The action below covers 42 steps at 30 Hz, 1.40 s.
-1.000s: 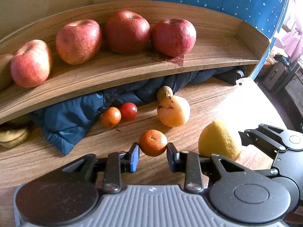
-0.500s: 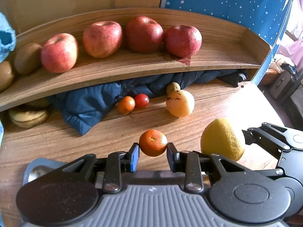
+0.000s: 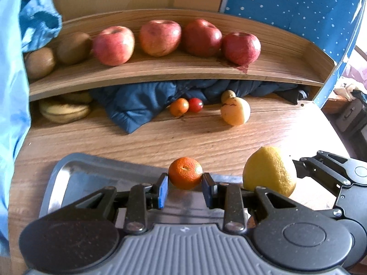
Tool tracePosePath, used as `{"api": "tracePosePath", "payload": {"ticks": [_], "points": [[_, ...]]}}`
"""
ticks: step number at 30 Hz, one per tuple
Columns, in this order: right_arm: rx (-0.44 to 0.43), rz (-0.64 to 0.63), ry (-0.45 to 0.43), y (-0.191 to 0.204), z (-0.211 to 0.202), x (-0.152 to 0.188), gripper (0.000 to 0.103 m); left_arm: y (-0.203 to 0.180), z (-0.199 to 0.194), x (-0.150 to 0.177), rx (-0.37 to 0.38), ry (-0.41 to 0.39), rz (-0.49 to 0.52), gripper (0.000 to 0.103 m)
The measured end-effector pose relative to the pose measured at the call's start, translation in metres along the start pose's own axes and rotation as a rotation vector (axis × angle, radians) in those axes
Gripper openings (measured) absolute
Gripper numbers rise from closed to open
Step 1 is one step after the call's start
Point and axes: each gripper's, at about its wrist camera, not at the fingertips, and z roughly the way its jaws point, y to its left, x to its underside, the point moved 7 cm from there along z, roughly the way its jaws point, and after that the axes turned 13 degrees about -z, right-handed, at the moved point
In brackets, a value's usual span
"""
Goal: Organize fruits
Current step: 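Carry the orange in the left tool and lemon in the right tool over the tray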
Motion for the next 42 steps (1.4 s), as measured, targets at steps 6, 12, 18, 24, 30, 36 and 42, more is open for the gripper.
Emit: {"api": "tracePosePath", "payload": {"ticks": [6,12,18,24,30,36,42], "points": [[-0.027,-0.036,-0.002,0.017,-0.001,-0.001,0.06,0.015,-0.01,0.01,-0.02,-0.002,-0.036,0.034],[-0.05,-0.061,0.004,0.028,0.0,0.0,0.06,0.026,-0.016,0.018,-0.041,0.004,-0.063,0.034],[-0.069,-0.081,0.013,0.036,0.004,0.001,0.06,0.034,-0.019,0.024,-0.057,0.015,-0.081,0.034],[-0.076,-0.086,0.028,0.04,0.01,0.003,0.06,0.04,-0.018,0.028,-0.068,0.027,-0.086,0.034],[-0.072,-0.076,0.042,0.039,0.014,0.007,0.06,0.043,-0.015,0.031,-0.074,0.044,-0.083,0.034],[-0.072,-0.068,0.056,0.039,0.016,0.007,0.06,0.043,-0.013,0.033,-0.074,0.058,-0.077,0.034],[-0.076,-0.068,0.07,0.039,0.019,0.007,0.06,0.043,-0.011,0.033,-0.073,0.068,-0.076,0.034]]}}
